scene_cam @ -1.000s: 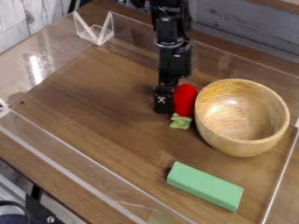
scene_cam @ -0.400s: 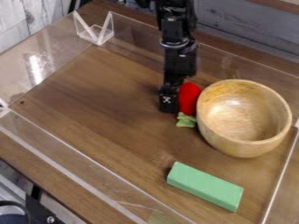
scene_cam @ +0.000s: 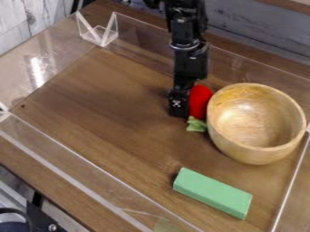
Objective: Move the red object to the right side of the table
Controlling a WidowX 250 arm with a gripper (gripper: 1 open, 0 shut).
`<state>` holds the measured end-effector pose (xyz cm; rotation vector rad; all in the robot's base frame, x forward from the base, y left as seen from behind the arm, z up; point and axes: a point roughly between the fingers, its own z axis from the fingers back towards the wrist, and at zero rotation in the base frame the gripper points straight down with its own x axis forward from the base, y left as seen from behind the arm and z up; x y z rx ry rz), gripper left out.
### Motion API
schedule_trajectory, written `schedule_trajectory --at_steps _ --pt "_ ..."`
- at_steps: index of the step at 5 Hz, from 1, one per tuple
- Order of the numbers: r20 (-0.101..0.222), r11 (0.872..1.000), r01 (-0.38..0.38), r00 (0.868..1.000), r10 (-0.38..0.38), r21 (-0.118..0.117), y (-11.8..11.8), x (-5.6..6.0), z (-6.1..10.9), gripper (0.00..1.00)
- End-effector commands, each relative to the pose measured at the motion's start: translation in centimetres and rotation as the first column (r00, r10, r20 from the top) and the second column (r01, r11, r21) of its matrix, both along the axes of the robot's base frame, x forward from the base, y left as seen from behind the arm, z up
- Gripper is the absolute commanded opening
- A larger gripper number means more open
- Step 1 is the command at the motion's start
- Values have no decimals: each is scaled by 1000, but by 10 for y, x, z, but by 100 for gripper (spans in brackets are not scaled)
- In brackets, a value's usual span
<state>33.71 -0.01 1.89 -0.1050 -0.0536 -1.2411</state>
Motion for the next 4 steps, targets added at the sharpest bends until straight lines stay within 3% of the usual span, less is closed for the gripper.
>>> schedule_trajectory --at_steps 1,2,3,4 --pt "41 1000 22 999 -22 -5 -9 9 10 0" --pt "35 1000 7 999 -7 4 -11 10 14 0" --pt "10 999 -42 999 41 34 -15 12 39 0" --pt "-9 992 -99 995 100 84 -21 15 72 0"
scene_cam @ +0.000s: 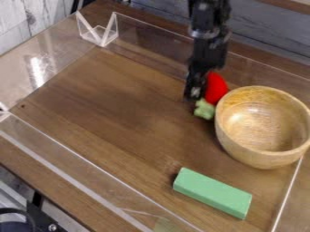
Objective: Move the red object to the right side of the table
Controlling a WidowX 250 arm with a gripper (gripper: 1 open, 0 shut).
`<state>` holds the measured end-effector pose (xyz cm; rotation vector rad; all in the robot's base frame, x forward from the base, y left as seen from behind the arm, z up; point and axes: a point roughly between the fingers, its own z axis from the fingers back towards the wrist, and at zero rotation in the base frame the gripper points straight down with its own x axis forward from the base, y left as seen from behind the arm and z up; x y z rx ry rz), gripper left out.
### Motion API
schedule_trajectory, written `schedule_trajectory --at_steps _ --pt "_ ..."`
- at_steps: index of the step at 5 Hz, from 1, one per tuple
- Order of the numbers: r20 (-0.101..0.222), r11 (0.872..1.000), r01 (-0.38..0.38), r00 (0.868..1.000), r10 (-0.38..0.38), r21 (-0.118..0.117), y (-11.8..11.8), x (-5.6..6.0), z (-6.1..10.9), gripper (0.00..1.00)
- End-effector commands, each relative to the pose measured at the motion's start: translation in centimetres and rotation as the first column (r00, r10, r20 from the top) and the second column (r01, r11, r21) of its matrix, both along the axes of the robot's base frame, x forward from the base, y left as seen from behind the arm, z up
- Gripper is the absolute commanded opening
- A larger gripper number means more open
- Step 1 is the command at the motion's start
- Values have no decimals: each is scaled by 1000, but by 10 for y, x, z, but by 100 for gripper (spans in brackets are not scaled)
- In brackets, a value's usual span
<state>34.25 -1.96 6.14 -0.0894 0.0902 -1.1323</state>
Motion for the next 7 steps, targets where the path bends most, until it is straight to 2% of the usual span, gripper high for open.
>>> schedule_trajectory --at_steps 1,2,3,4,6,7 --pt "92 998 -27 996 21 63 -13 14 67 0" --pt "108 996 -30 994 21 87 -27 17 81 0" --pt "119 996 -36 993 26 84 -39 15 70 100" --pt "129 996 -40 991 30 80 -51 13 57 100" --pt "159 997 4 987 -16 79 -70 4 26 100" --pt "166 997 45 984 -56 68 -76 6 18 100"
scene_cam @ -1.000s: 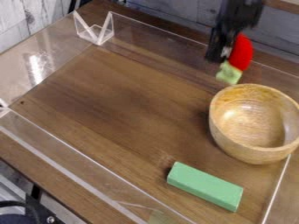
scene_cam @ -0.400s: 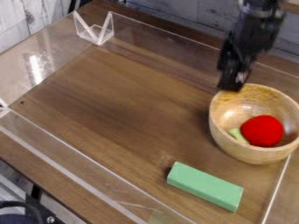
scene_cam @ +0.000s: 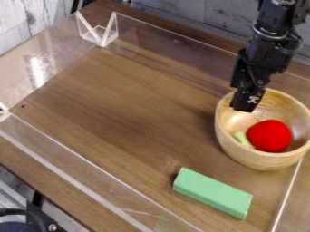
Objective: Move the red object to the right side of the table
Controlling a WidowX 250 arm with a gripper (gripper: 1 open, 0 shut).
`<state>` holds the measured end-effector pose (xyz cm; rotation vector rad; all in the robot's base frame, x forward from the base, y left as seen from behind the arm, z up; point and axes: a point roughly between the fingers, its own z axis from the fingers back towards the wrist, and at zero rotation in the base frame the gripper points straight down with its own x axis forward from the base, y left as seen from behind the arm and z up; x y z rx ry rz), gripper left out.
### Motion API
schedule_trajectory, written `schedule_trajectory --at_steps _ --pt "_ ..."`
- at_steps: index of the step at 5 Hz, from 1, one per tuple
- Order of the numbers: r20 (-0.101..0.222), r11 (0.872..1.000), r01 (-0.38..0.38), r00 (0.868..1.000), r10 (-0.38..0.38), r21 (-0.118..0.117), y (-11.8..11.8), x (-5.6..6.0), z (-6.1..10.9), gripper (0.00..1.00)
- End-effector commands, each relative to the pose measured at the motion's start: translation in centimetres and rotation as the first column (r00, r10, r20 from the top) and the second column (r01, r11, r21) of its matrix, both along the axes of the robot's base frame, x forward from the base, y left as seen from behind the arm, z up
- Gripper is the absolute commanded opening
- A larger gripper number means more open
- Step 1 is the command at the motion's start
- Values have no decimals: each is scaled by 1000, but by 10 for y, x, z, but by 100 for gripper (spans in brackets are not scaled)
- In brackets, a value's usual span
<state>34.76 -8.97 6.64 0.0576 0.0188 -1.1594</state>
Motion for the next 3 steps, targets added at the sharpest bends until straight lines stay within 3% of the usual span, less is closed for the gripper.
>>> schedule_trajectory --at_steps 1,2,3 --pt "44 998 66 997 -65 -25 -13 3 4 100" --pt "48 993 113 993 -111 -39 -18 3 -6 100" --pt "55 992 118 992 -115 -51 -22 2 -8 0"
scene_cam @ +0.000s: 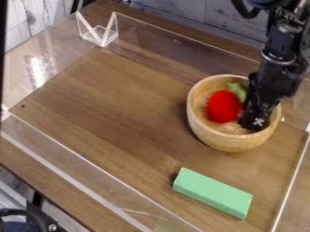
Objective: Move the red object to the right side of the table
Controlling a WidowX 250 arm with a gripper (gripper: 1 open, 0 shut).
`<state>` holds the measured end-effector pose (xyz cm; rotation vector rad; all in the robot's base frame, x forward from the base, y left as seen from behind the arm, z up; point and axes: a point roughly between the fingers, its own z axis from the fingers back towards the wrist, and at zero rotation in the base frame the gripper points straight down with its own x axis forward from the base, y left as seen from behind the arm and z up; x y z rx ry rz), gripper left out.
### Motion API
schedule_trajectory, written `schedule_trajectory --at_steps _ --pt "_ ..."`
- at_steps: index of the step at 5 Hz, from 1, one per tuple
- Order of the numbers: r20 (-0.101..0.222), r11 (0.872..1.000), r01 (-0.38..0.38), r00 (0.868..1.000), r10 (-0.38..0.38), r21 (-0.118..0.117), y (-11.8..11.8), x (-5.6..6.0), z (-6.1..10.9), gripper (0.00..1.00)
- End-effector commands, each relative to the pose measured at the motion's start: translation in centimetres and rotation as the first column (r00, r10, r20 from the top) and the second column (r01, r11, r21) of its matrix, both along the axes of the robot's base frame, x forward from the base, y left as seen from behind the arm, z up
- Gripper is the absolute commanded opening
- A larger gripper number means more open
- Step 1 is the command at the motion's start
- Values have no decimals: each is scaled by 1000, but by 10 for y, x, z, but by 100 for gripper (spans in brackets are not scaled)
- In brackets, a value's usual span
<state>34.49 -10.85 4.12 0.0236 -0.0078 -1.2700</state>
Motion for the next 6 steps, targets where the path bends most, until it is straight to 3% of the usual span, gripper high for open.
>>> schedule_trajectory --at_steps 1,6 --pt "60 999 9 998 -8 -32 -11 3 19 0" --pt "72 995 41 997 -34 -91 -27 -1 26 0"
